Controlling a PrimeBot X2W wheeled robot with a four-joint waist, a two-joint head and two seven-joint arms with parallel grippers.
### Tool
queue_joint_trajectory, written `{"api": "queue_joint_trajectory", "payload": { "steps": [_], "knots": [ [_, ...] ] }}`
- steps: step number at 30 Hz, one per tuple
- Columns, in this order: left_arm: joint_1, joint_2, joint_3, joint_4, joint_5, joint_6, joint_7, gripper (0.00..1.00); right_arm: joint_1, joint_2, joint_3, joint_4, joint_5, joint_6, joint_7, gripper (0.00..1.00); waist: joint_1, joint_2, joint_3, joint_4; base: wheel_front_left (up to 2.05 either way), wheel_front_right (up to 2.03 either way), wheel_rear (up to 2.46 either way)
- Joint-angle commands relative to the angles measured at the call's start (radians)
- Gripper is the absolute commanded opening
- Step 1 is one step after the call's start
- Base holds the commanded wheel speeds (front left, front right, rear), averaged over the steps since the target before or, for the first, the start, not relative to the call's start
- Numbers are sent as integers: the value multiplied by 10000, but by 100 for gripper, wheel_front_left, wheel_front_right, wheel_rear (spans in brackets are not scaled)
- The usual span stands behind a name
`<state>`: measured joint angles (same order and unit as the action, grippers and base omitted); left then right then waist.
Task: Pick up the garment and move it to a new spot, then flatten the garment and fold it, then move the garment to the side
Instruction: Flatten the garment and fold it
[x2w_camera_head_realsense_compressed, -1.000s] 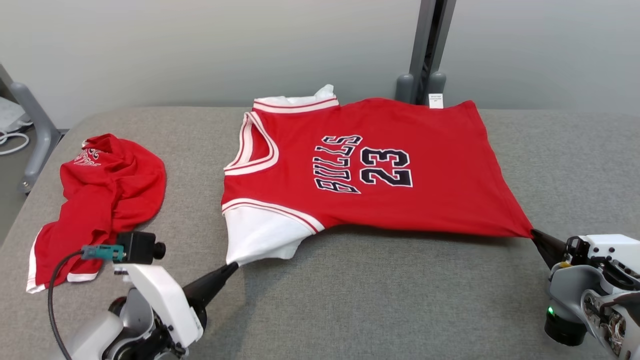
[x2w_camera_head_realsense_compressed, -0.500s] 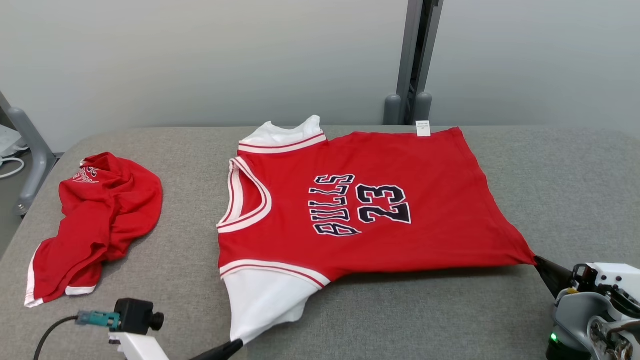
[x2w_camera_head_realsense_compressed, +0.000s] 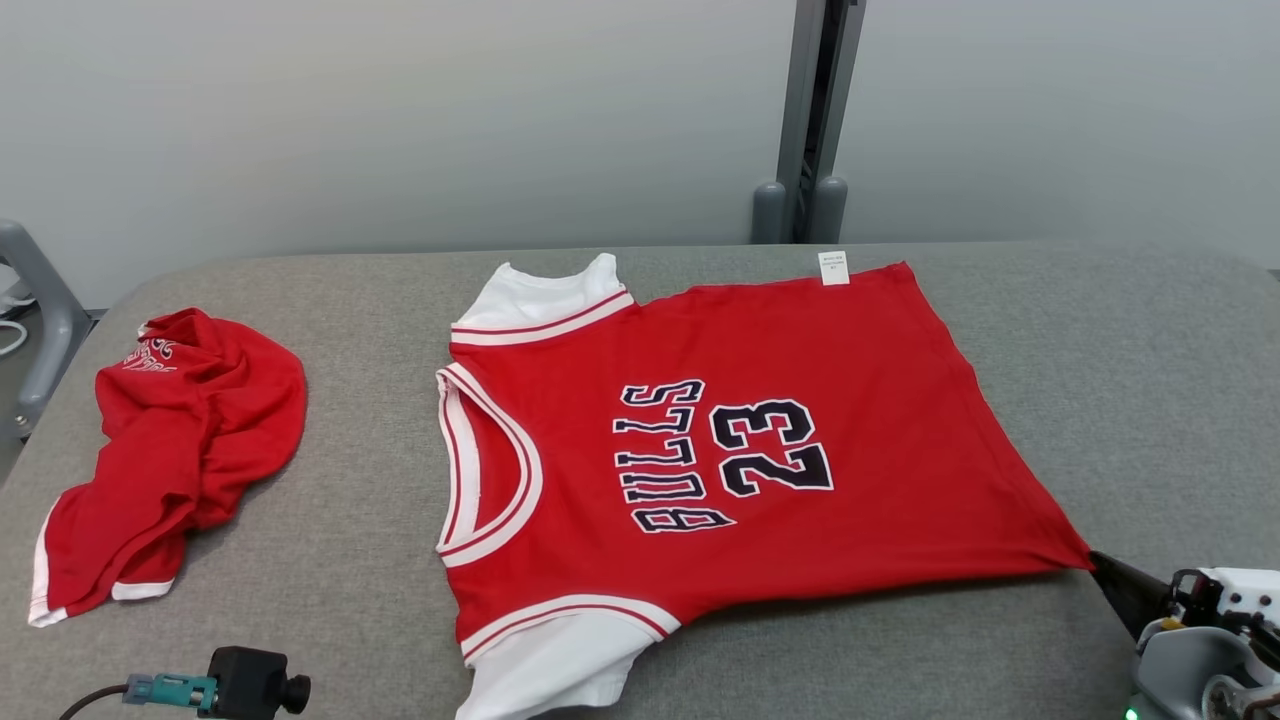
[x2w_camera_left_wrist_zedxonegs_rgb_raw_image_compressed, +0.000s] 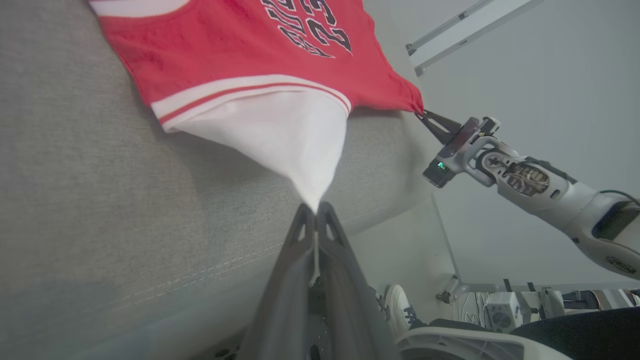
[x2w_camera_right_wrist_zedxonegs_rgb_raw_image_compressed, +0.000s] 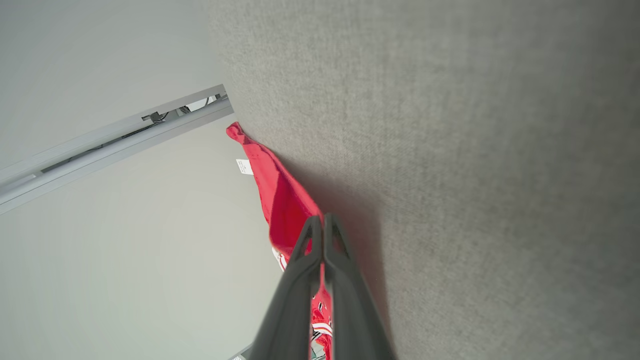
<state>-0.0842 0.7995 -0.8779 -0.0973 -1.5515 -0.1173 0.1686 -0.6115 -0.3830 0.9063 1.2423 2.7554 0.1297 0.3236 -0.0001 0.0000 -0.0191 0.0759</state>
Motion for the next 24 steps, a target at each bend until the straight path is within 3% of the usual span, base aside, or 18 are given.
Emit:
{"api": "queue_joint_trajectory", "payload": {
  "steps": [1, 6, 10, 15, 19, 20, 24],
  "knots": [
    [124, 97, 80, -168, -73, 21, -50, 0, 263, -100, 63, -239, 2209, 18, -105, 0, 1, 0, 39, -48, 0, 0, 0],
    [210, 260, 19, -609, -168, -28, 120, 0, 752, -444, 259, -1533, 2213, 18, -681, 0, 1, 0, 142, -148, 0, 0, 0],
    [208, 302, -27, -805, -164, -49, 234, 0, 1378, -1061, 331, -3301, 2214, 18, -1604, 0, 1, 0, 198, -144, 0, 0, 0],
    [213, 422, -16, -1063, -273, -71, 363, 0, 2613, -2437, 334, -6845, 2216, 18, -3381, 0, 1, 0, 239, -89, 0, 0, 0],
    [170, 468, 44, -1171, -307, -86, 357, 0, 3560, -3729, 150, -10142, 2216, 18, -5100, 0, 1, 0, 292, -53, 0, 0, 0],
    [88, 397, 111, -1221, -320, -98, 298, 0, 3931, -4267, 13, -11441, 2217, 18, -5589, 0, 1, 0, 319, -24, 0, 0, 0],
    [-25, 288, 217, -1311, -417, -116, 257, 0, 4415, -4989, -346, -12926, 2218, 18, -5886, 0, 1, 0, 365, 27, 0, 0, 0]
  ]
}}
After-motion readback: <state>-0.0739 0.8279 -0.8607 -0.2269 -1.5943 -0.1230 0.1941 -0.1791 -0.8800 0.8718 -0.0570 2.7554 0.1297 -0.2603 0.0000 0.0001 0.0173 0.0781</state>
